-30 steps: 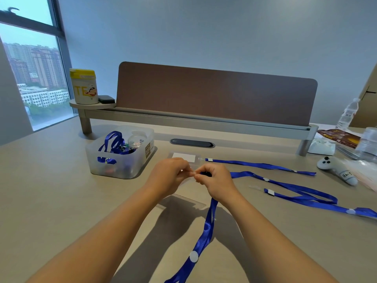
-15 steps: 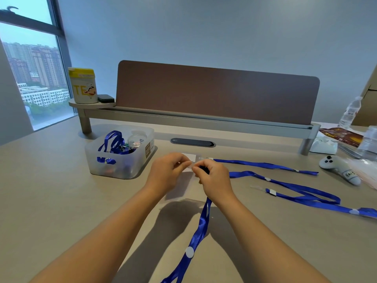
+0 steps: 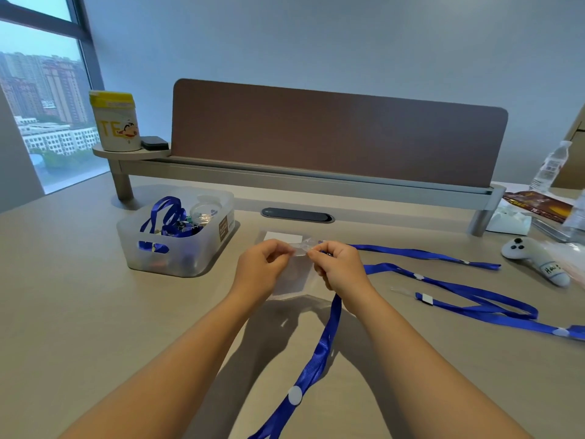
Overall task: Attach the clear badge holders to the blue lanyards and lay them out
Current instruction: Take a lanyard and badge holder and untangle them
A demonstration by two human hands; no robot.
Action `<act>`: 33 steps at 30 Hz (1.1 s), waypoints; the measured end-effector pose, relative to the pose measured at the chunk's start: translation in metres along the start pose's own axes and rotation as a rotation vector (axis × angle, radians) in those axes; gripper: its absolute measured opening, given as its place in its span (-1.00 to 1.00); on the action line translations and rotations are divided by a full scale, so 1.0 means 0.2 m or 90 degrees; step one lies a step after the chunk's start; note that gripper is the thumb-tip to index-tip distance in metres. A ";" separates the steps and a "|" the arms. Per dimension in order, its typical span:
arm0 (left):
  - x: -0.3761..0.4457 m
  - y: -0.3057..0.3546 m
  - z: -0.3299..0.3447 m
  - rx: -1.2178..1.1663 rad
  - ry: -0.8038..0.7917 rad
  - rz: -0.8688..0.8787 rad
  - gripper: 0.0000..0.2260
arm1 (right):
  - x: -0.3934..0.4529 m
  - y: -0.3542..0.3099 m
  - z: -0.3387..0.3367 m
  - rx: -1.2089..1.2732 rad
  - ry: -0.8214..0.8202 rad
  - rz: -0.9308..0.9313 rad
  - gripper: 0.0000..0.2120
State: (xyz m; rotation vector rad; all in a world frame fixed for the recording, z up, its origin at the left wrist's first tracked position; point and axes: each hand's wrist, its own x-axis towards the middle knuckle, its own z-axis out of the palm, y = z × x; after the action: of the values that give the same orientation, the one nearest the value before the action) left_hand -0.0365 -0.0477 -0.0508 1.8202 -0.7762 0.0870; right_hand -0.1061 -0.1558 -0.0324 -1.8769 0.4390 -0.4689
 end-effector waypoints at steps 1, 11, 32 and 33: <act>0.00 0.00 0.00 0.014 0.021 0.019 -0.85 | 0.01 0.00 0.00 -0.020 0.002 -0.001 -0.80; 0.07 -0.02 0.05 0.262 0.036 0.240 -0.83 | 0.08 0.03 -0.02 -0.340 -0.037 -0.013 -0.84; -0.25 -0.04 -0.02 0.298 -0.035 0.212 -0.82 | -0.31 0.22 -0.05 -0.425 -0.230 0.118 -0.12; -0.27 -0.04 -0.03 0.300 -0.038 0.209 -0.82 | -0.35 0.23 -0.04 -0.459 -0.252 0.121 -0.09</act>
State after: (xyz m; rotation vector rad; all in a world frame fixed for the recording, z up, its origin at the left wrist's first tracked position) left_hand -0.0726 -0.0156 -0.0769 2.1224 -1.1661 0.4649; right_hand -0.1732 -0.1422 -0.0797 -2.5119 0.5531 0.2339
